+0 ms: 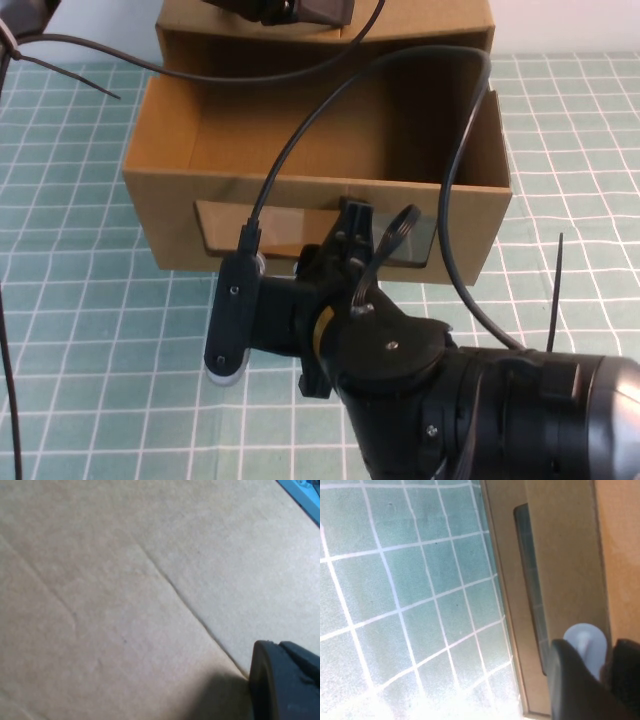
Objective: Open the shoe box
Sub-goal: 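Pull the top drawer of the cardboard box fully open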
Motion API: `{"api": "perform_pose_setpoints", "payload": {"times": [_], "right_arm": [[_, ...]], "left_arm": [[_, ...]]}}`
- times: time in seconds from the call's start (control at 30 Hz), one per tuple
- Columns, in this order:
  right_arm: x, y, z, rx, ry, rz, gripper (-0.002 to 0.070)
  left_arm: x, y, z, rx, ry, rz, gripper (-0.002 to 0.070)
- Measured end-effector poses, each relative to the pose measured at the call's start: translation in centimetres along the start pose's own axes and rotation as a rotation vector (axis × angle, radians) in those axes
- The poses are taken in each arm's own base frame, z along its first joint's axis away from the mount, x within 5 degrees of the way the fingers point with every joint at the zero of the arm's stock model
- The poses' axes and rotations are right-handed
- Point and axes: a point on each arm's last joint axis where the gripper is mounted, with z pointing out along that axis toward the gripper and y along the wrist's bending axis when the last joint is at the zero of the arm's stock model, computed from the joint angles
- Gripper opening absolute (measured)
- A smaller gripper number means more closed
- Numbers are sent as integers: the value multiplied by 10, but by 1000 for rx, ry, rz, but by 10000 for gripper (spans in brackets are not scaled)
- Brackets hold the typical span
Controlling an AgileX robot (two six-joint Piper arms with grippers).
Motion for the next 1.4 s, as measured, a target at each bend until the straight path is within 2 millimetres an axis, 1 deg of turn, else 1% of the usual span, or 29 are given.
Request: {"api": "perform_pose_setpoints", "payload": {"times": [0.13,0.23,0.37,0.5,0.57,0.63,0.7,0.8,0.9,1.0,1.03,1.1,1.13,1.23,1.33,1.4], "right_arm": [[0,0,-1,17,7,13,144],[-1,-2,-2,15,16,78,160],[-6,-7,-7,-19,7,189,237],[-14,-18,-19,-59,-42,295,317],[-19,-26,-27,-74,-62,349,368],[-22,-33,-34,-93,-73,386,419],[-23,-36,-40,-120,-77,417,477],[-23,-39,-47,-155,-80,435,539],[-22,-39,-52,-198,-72,461,565],[-21,-38,-57,-247,-60,498,572],[-21,-38,-58,-261,-57,512,572],[-20,-39,-64,-289,-57,541,573],[-20,-41,-68,-297,-64,548,573],[-17,-51,-83,-323,-97,557,574],[-12,-65,-105,-343,-148,566,574],[-6,-78,-125,-352,-187,590,568]], "left_arm": [[0,0,0,0,0,0,-6],[-2,-1,-2,0,-6,7,-6],[-8,-6,-8,-6,-15,37,-6],[-16,-12,-23,-71,-21,110,-6],[-21,-17,-38,-136,-25,150,-6],[-24,-26,-54,-187,-35,186,-6],[-28,-39,-78,-242,-61,220,-6],[-33,-65,-115,-319,-117,248,-6],[-33,-89,-153,-415,-172,266,-6],[-29,-110,-192,-540,-228,275,-6],[-26,-115,-202,-573,-239,277,-5],[-17,-128,-224,-638,-254,276,-5],[-13,-132,-231,-657,-255,275,-6],[10,-149,-254,-701,-244,274,-5],[39,-156,-263,-730,-187,257,-6],[59,-160,-270,-756,-151,248,-6]]}}
